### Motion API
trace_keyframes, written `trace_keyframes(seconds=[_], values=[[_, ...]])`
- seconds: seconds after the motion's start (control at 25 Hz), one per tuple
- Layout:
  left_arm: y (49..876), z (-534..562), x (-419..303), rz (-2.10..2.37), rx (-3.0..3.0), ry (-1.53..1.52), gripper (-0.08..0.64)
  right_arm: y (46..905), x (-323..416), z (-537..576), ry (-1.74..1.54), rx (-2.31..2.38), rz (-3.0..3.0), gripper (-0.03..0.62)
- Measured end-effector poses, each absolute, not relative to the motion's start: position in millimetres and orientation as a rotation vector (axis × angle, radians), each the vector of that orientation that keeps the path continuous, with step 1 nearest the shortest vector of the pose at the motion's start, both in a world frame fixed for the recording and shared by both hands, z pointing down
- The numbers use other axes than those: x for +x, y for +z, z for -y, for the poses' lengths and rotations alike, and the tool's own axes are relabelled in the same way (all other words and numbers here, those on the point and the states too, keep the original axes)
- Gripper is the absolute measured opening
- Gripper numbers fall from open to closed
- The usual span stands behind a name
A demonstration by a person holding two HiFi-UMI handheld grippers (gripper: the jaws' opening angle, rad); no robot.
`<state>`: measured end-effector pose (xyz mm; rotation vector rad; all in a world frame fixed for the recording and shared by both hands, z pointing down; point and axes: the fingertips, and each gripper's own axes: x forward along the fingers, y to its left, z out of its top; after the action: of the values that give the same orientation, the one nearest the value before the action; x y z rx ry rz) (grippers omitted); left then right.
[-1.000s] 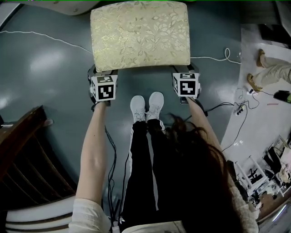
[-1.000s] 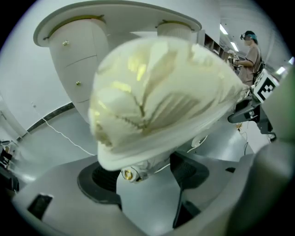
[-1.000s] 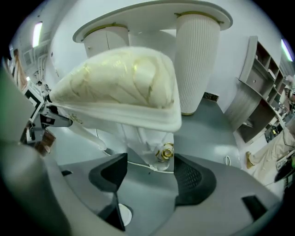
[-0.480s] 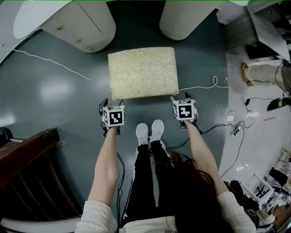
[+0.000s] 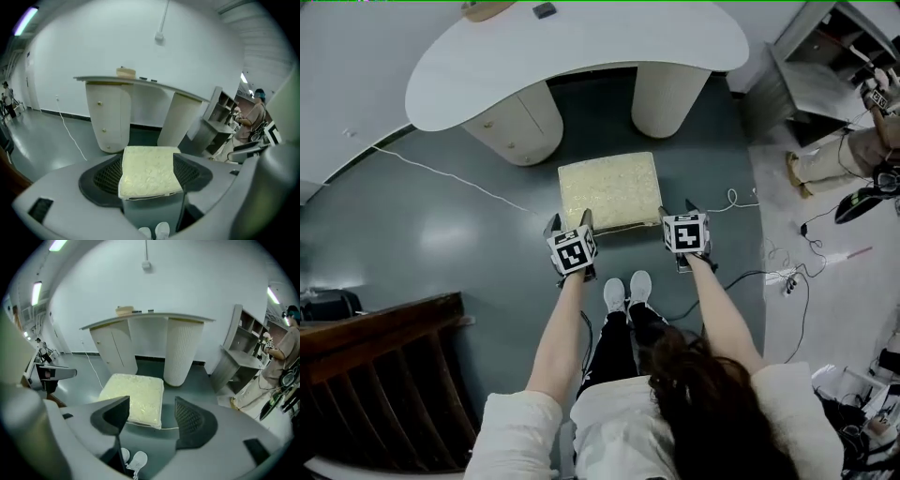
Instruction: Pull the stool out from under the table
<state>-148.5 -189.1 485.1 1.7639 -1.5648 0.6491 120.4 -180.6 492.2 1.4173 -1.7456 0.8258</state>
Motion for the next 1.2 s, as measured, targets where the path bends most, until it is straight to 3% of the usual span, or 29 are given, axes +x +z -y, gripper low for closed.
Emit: trace_keyframes(seconds=[0.44, 0.52, 0.56, 0.6, 0.68, 0.8, 1.2], values=[[223, 164, -102, 1.683, 2.198, 0.241, 0.314, 257, 83, 154, 0.424, 1.641, 2.136, 0.305], [197, 158, -98, 1.709, 2.255, 0.221, 0.314, 224, 77, 146, 0.352, 1.688, 2.195, 0.267], [186, 154, -97, 1.722, 2.282, 0.218, 0.313, 209, 75, 144, 0.326, 1.718, 2.221, 0.216], [178, 150, -96, 1.739, 2.302, 0.215, 0.296, 195, 75, 142, 0.305, 1.747, 2.248, 0.171], [166, 140, -98, 1.792, 2.318, 0.198, 0.191, 172, 74, 137, 0.271, 1.781, 2.302, 0.109], [157, 125, -102, 1.89, 2.298, 0.15, 0.052, 154, 76, 131, 0.216, 1.79, 2.352, 0.051], [150, 125, -102, 2.008, 2.257, 0.145, 0.026, 164, 85, 126, 0.171, 1.746, 2.345, 0.031]])
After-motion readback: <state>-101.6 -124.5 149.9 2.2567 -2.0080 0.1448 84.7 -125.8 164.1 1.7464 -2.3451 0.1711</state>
